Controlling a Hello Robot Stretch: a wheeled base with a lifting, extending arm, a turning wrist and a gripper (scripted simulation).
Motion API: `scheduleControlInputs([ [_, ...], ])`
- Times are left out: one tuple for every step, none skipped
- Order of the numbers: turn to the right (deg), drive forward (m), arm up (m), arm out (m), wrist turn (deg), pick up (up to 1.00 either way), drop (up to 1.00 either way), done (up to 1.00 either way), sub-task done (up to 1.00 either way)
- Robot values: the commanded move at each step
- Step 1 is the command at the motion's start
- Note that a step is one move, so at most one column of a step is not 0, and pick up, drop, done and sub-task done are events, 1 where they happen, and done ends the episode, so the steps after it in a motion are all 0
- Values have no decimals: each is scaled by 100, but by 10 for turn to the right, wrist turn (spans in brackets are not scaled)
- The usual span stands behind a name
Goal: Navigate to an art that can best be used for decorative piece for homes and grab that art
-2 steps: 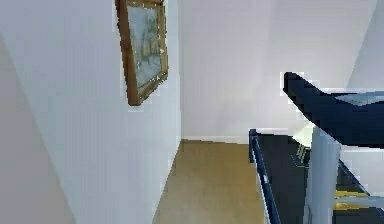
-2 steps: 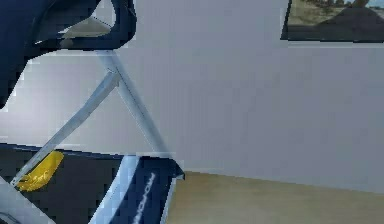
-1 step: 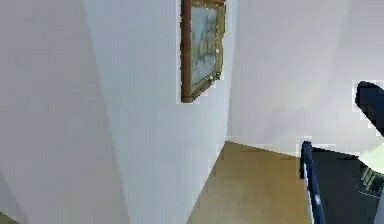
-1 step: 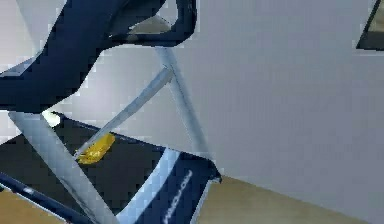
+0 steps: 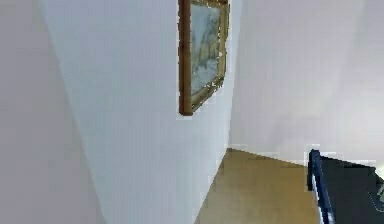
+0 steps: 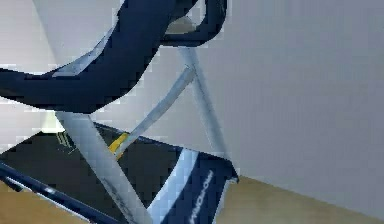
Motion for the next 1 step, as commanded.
scheduleControlInputs([
  [270,0,0,0,0,0,0,0,0],
])
